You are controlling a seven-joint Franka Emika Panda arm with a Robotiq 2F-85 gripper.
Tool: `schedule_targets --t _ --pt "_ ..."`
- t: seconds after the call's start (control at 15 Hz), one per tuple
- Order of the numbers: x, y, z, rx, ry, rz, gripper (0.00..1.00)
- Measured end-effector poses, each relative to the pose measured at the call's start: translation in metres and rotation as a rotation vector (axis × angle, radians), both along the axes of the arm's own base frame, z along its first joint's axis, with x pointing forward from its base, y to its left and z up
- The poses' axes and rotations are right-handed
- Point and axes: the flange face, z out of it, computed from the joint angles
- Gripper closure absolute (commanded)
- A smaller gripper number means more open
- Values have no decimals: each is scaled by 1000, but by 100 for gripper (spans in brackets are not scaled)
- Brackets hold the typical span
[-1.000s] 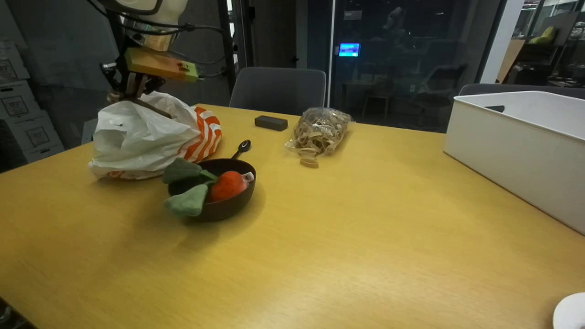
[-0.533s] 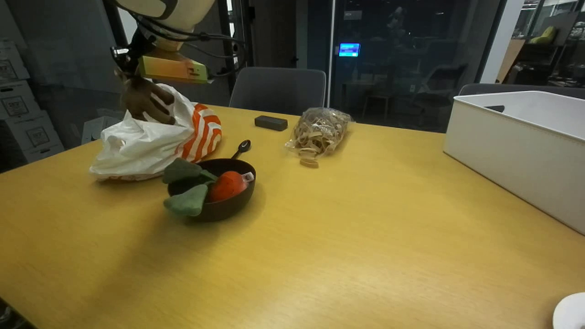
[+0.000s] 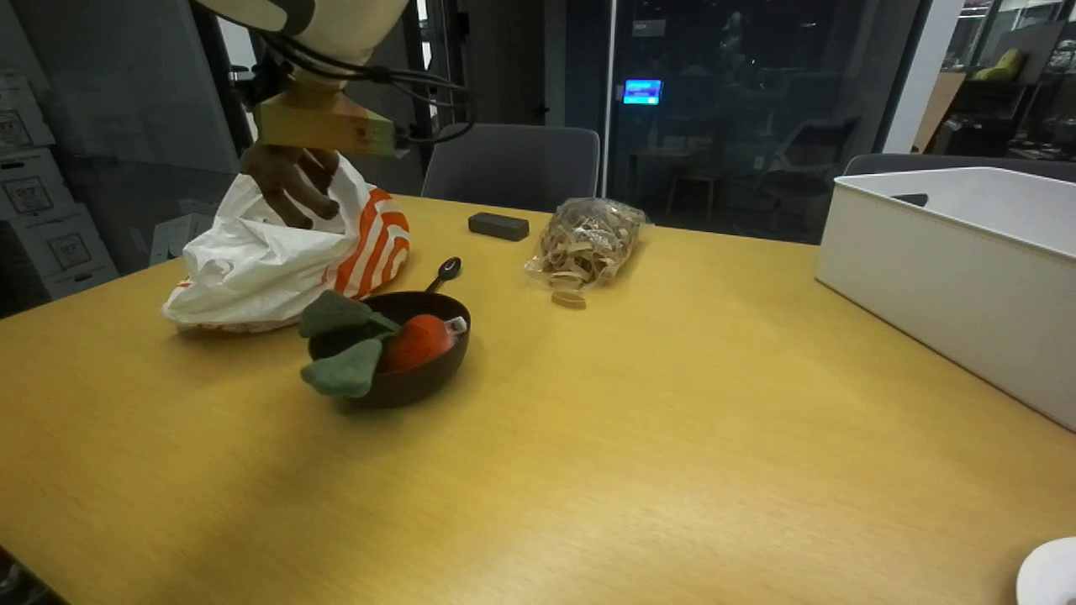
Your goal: Put the plush toy onto the pan
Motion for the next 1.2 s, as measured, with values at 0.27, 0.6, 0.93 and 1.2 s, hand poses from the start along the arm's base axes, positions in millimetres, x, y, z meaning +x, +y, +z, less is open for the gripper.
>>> schedule_targets --t 0.27,0.6,0.93,1.2 --pt "-22 -22 10 39 70 56 95" --pt "-35 -59 17 102 164 50 96" --pt "-34 -101 2 59 243 -189 96" --pt "-43 -133 -15 52 301 -389 96"
